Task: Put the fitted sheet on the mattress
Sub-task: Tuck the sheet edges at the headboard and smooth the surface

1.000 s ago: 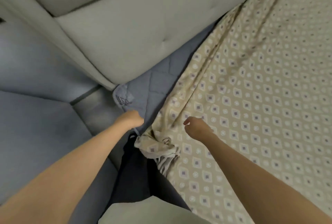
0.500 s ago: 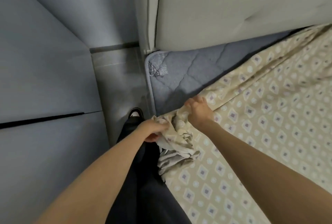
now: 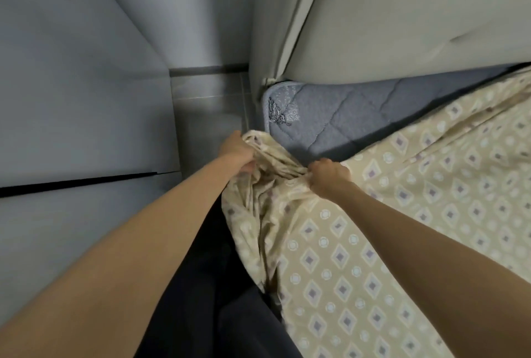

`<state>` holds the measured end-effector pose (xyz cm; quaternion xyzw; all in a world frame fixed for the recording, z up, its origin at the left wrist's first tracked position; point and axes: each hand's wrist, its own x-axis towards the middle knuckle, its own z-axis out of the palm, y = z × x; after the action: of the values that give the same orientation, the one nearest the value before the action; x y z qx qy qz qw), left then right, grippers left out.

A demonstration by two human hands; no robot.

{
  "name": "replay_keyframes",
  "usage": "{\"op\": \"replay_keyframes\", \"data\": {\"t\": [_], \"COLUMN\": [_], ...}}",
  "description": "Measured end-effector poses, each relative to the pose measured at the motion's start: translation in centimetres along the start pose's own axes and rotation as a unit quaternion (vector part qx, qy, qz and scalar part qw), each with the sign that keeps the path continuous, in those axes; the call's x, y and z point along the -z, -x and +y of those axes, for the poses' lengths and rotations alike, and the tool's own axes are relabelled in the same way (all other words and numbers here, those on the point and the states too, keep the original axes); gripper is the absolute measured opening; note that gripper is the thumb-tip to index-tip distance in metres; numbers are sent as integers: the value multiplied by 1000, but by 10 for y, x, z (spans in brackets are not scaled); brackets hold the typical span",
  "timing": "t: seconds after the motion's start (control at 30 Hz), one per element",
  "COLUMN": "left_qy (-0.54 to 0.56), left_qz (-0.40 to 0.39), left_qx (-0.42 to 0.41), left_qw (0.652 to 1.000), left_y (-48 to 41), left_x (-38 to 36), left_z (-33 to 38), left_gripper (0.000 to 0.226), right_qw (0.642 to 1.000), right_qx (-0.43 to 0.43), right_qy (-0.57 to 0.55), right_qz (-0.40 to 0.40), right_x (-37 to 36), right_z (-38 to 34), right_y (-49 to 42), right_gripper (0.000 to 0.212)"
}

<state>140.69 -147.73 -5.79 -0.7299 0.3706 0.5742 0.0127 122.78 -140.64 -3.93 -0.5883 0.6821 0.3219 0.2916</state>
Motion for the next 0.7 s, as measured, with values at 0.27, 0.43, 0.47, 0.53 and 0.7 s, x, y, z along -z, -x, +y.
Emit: {"op": "replay_keyframes", "data": {"t": [0.27, 0.43, 0.47, 0.53, 0.7], "left_qy": [269, 271, 267, 269, 293], "left_qz": [75, 150, 158, 160, 102], "left_qx": [5, 6, 7, 12, 7], "left_qw": [960, 951, 951, 950, 951], "left_y": [-38, -68, -75, -83, -85], "left_x": [43, 71, 74, 73, 53], "left_z": [39, 31, 27, 18, 21], "left_gripper": [50, 39, 38, 37, 79], "right_qw": [974, 938, 935, 929, 910], "right_qx": [18, 64, 77, 94, 74], "right_qy": [-160, -308, -309, -309, -332], "right_qz": [156, 142, 153, 183, 237], "right_x": [47, 52, 52, 50, 38], "right_z": [-20, -39, -41, -43, -35], "right_y": [-26, -52, -56, -61, -70], "right_gripper": [34, 51, 53, 54, 58]}}
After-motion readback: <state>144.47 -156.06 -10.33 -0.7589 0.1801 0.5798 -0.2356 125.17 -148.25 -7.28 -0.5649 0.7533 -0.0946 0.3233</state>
